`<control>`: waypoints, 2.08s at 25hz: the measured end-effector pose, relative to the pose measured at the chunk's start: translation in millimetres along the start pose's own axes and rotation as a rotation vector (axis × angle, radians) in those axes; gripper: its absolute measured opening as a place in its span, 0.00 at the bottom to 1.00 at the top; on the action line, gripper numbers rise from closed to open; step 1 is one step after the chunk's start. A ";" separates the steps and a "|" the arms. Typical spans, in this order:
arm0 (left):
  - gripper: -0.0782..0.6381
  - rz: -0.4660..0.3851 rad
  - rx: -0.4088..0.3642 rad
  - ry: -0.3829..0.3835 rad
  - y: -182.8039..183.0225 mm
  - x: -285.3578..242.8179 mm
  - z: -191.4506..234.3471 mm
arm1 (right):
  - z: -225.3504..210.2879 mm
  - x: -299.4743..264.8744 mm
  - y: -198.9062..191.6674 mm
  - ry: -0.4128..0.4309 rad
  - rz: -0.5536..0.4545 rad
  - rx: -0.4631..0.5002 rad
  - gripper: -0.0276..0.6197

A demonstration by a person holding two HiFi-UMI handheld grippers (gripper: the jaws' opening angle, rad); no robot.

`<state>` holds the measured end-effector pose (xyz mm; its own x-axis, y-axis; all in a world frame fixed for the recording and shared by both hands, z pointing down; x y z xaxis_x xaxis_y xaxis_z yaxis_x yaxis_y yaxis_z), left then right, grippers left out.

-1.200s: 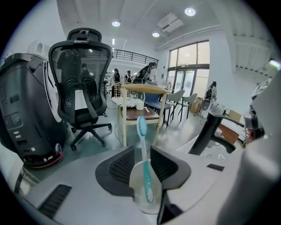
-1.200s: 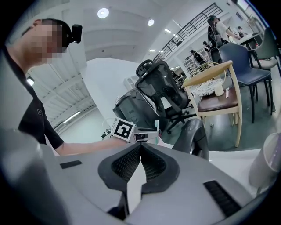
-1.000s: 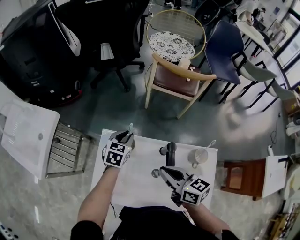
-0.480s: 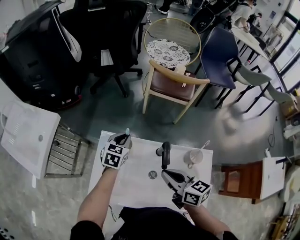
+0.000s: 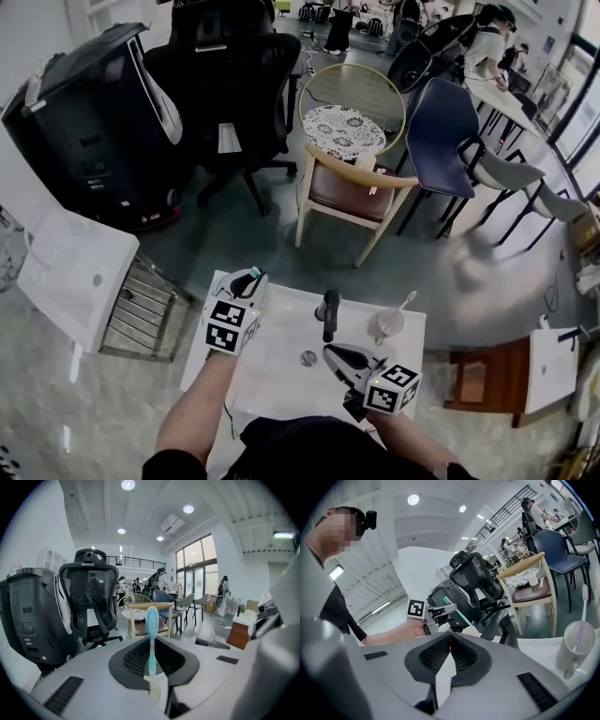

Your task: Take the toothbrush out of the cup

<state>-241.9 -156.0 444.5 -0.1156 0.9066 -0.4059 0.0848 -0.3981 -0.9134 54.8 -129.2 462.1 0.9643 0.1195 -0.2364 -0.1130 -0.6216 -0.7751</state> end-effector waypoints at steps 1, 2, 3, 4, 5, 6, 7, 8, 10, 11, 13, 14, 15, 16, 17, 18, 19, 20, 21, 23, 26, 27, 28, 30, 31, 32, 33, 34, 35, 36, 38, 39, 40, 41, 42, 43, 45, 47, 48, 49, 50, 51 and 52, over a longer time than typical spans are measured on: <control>0.17 -0.019 -0.004 0.008 6.8 8.8 -3.1 | 0.9 1.2 -0.4 0.010 -0.002 0.003 0.09; 0.17 -0.037 -0.010 0.018 13.3 17.6 -6.8 | 1.0 2.5 -1.2 0.023 -0.003 0.004 0.09; 0.17 -0.054 -0.017 0.028 19.4 26.4 -11.3 | 0.3 4.2 -2.4 0.039 -0.005 0.004 0.09; 0.17 -0.069 -0.023 0.039 24.9 35.1 -16.7 | -0.7 6.6 -3.8 0.057 -0.006 0.001 0.09; 0.17 -0.080 -0.029 0.052 29.2 43.9 -23.0 | -1.7 9.6 -5.4 0.076 -0.008 -0.001 0.09; 0.17 -0.086 -0.033 0.064 31.9 52.9 -30.3 | -2.4 13.4 -7.2 0.095 -0.011 -0.004 0.09; 0.17 -0.086 -0.034 0.078 32.7 61.9 -38.0 | -2.8 17.5 -9.0 0.111 -0.013 -0.007 0.09; 0.17 -0.083 -0.034 0.091 32.1 70.7 -45.5 | -3.3 21.2 -10.8 0.129 -0.018 -0.011 0.09; 0.17 -0.074 -0.031 0.118 29.5 86.7 -58.2 | -6.6 25.8 -13.4 0.174 -0.033 -0.026 0.09; 0.17 -0.073 -0.028 0.131 28.7 94.0 -62.8 | -8.9 26.0 -12.8 0.195 -0.036 -0.030 0.09; 0.17 -0.071 -0.017 0.158 26.9 109.0 -68.0 | -12.5 21.8 -8.5 0.213 -0.021 -0.022 0.09; 0.17 -0.068 -0.011 0.169 24.7 116.9 -69.4 | -12.5 18.3 -6.1 0.212 -0.009 -0.016 0.09; 0.17 -0.063 -0.006 0.177 21.0 124.4 -70.2 | -11.1 14.5 -4.4 0.213 -0.002 -0.012 0.09; 0.17 -0.058 -0.003 0.182 16.1 131.1 -70.1 | -8.5 10.7 -3.2 0.217 0.000 -0.009 0.09; 0.17 -0.054 0.001 0.186 10.0 136.7 -68.9 | -4.9 6.8 -2.4 0.219 0.002 -0.003 0.09; 0.17 -0.051 0.009 0.188 3.0 141.2 -66.4 | -1.1 2.8 -2.1 0.220 0.005 0.004 0.09; 0.17 -0.047 0.020 0.189 -4.6 144.7 -62.9 | 2.2 -1.1 -2.2 0.217 0.009 0.012 0.09; 0.17 -0.042 0.032 0.188 -12.5 147.5 -59.0 | 4.7 -4.5 -2.2 0.207 0.015 0.019 0.09; 0.17 -0.035 0.043 0.186 -20.3 149.6 -55.1 | 6.0 -7.5 -2.5 0.194 0.020 0.022 0.09; 0.17 -0.015 0.059 0.176 -34.8 152.4 -46.3 | 5.5 -12.9 -5.3 0.171 0.014 0.010 0.09; 0.17 0.010 0.058 0.159 -53.7 156.6 -27.5 | 7.8 -26.6 -12.2 0.129 0.006 -0.022 0.09; 0.17 0.017 0.057 0.156 -60.4 158.0 -19.4 | 10.7 -34.3 -14.7 0.113 0.013 -0.028 0.09; 0.17 0.026 0.059 0.155 -67.8 159.1 -11.1 | 15.3 -43.0 -16.6 0.099 0.024 -0.030 0.09; 0.17 0.052 0.072 0.148 -85.0 160.8 4.2 | 27.9 -61.0 -20.2 0.091 0.047 -0.028 0.09; 0.17 0.068 0.075 0.141 -94.2 161.1 11.4 | 33.8 -70.0 -22.4 0.098 0.052 -0.025 0.09; 0.17 0.085 0.074 0.135 -103.4 160.8 18.6 | 38.9 -78.8 -24.0 0.103 0.055 -0.023 0.09; 0.17 0.103 0.072 0.130 -112.5 160.3 25.7 | 43.7 -86.9 -24.8 0.103 0.058 -0.022 0.09; 0.17 0.122 0.072 0.125 -121.6 159.7 32.4 | 48.2 -93.9 -25.6 0.100 0.060 -0.021 0.09; 0.17 0.141 0.076 0.120 -130.8 159.4 38.4 | 52.3 -99.9 -27.0 0.100 0.062 -0.022 0.09; 0.17 0.160 0.083 0.113 -139.7 159.2 43.8 | 56.3 -104.9 -28.5 0.100 0.062 -0.022 0.09; 0.17 0.194 0.101 0.094 -155.4 158.3 53.1 | 63.9 -111.9 -29.9 0.087 0.067 -0.022 0.09; 0.17 0.204 0.109 0.082 -161.7 157.3 57.0 | 66.9 -114.3 -30.3 0.076 0.069 -0.022 0.09; 0.17 0.206 0.115 0.071 -167.0 156.0 60.1 | 69.0 -115.7 -31.5 0.065 0.067 -0.023 0.09; 0.17 0.200 0.119 0.059 -171.3 154.8 62.4 | 71.1 -116.1 -32.9 0.050 0.066 -0.025 0.09; 0.17 0.190 0.121 0.047 -174.6 153.3 64.1 | 73.3 -115.4 -34.6 0.031 0.064 -0.028 0.09; 0.17 0.183 0.122 0.036 -176.8 151.2 65.7 | 75.1 -114.3 -36.4 0.014 0.061 -0.031 0.09; 0.17 0.178 0.125 0.017 -178.6 143.5 69.8 | 76.7 -112.4 -40.1 -0.004 0.045 -0.040 0.09; 0.16 0.194 0.135 -0.002 -183.0 131.1 74.1 | 78.7 -110.7 -42.3 -0.017 0.034 -0.044 0.09; 0.16 0.212 0.141 -0.012 -187.7 123.6 75.8 | 80.3 -109.1 -43.2 -0.030 0.035 -0.044 0.09; 0.16 0.235 0.148 -0.021 -193.2 115.9 77.3 | 81.6 -106.8 -44.2 -0.045 0.036 -0.044 0.09; 0.16 0.260 0.154 -0.028 -198.7 108.7 79.1 | 82.7 -104.0 -45.2 -0.059 0.036 -0.046 0.09; 0.16 0.280 0.163 -0.035 -202.9 102.7 81.1 | 83.5 -101.0 -46.4 -0.071 0.033 -0.047 0.09; 0.16 0.295 0.173 -0.042 -205.2 98.2 82.9 | 84.1 -97.9 -47.7 -0.080 0.028 -0.048 0.09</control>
<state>-352.7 3.1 589.6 -0.1526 0.7439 -0.6507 -0.0484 -0.6632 -0.7469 -54.4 -46.1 472.9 0.9384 0.1621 -0.3052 -0.1259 -0.6620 -0.7388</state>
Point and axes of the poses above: the fingertips, and each gripper's own axes: x backward along the fingers, z to its left, y out of its top, the point moved 10 cm from there along x, backward along the fingers, and after that the axes turned 4 degrees about y, right-handed, at the moved point
